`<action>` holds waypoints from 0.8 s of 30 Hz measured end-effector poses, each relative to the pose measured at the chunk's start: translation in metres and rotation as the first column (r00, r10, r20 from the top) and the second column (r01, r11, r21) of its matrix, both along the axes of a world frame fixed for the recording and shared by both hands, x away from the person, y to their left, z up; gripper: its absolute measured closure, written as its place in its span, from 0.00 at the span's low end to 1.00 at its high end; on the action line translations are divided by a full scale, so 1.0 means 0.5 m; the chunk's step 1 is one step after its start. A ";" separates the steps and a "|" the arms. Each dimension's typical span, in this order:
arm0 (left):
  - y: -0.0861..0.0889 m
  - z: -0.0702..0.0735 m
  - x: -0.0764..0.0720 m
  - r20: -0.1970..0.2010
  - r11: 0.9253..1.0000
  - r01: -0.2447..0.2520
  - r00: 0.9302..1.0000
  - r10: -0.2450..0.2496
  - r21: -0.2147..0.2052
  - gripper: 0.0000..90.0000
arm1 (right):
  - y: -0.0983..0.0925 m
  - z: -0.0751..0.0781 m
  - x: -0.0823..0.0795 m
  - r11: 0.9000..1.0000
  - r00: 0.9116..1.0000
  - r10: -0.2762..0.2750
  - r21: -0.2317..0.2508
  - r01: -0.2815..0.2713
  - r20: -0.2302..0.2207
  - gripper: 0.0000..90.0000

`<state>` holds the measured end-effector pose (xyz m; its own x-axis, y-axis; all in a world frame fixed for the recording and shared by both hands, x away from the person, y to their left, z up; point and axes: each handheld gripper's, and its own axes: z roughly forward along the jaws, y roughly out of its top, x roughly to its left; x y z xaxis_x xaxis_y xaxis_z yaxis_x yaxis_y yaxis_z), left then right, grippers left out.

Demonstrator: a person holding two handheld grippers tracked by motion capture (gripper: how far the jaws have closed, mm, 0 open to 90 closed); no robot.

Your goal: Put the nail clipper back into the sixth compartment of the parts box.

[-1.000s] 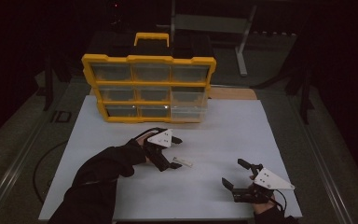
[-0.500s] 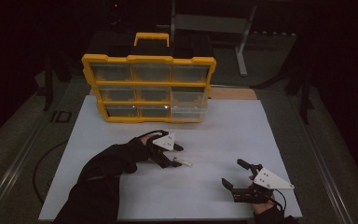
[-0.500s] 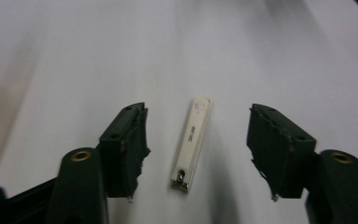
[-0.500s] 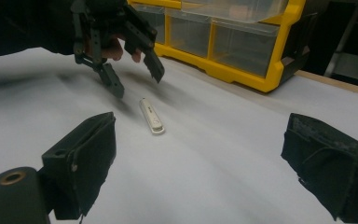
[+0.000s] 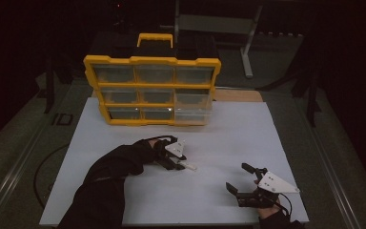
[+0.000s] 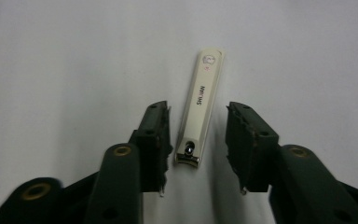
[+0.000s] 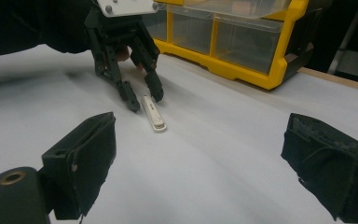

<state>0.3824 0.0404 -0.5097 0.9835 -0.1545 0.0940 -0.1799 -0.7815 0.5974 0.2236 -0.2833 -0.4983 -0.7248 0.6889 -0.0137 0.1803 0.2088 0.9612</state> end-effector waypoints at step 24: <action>-0.035 0.032 -0.012 -0.066 0.984 -0.084 0.993 0.095 0.154 0.87 | -0.002 0.003 -0.002 1.000 1.000 -0.007 0.004 0.007 0.005 0.11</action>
<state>0.3764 0.0230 -0.4936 0.9973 -0.0727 0.0037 -0.0655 -0.8746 0.4804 0.2226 -0.2843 -0.4966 -0.7197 0.6942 -0.0143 0.1772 0.2036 0.9629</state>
